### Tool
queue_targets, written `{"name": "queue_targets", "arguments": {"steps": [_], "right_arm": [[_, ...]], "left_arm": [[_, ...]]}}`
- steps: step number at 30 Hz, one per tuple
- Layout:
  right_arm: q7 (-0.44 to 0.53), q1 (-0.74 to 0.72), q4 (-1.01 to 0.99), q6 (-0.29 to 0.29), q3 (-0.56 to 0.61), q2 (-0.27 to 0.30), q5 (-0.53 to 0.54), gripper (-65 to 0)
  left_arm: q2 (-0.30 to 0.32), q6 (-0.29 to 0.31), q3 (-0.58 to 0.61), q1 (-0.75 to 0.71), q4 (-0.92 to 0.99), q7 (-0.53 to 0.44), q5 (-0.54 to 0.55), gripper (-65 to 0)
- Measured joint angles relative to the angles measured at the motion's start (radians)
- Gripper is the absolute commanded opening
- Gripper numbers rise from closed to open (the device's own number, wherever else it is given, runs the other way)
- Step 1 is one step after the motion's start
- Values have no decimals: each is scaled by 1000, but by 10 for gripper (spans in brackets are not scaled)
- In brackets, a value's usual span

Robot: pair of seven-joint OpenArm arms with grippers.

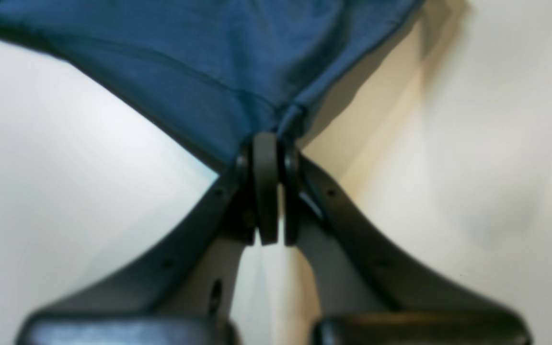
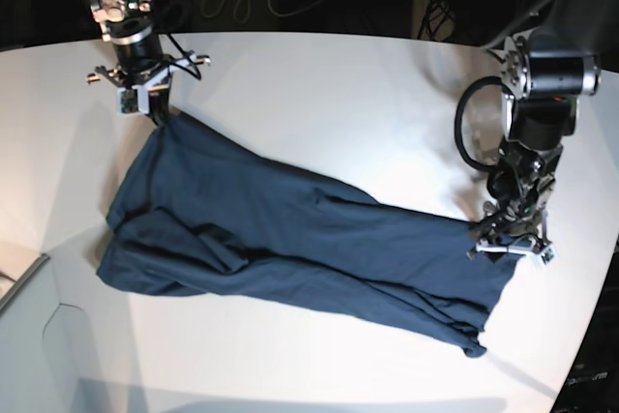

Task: Layout the t-shirt on the table in an organized manner, then fold the t-shirt properly
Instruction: 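Grasp the folded shirt ends with both grippers and straighten it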

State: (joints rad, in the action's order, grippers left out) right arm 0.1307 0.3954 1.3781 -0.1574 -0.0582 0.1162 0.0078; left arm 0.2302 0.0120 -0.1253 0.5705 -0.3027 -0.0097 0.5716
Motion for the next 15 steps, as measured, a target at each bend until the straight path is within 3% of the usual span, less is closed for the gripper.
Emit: {"name": "queue_targets", "arguments": {"steps": [5, 7, 11, 15], "right_arm": [[-6, 18, 5, 0, 0, 0, 0, -650], [-6, 13, 5, 0, 0, 3, 0, -650], [-5, 9, 8, 0, -42, 1, 0, -650], [-4, -31, 11, -5, -85, 2, -3, -650]], "left_arm": [[-10, 0, 0, -9, -3, 3, 2, -547], [-9, 5, -3, -21, -8, -8, 8, -648], [-8, 0, -6, -60, -85, 21, 12, -649], [2, -10, -16, -192, -301, 114, 34, -650]]}}
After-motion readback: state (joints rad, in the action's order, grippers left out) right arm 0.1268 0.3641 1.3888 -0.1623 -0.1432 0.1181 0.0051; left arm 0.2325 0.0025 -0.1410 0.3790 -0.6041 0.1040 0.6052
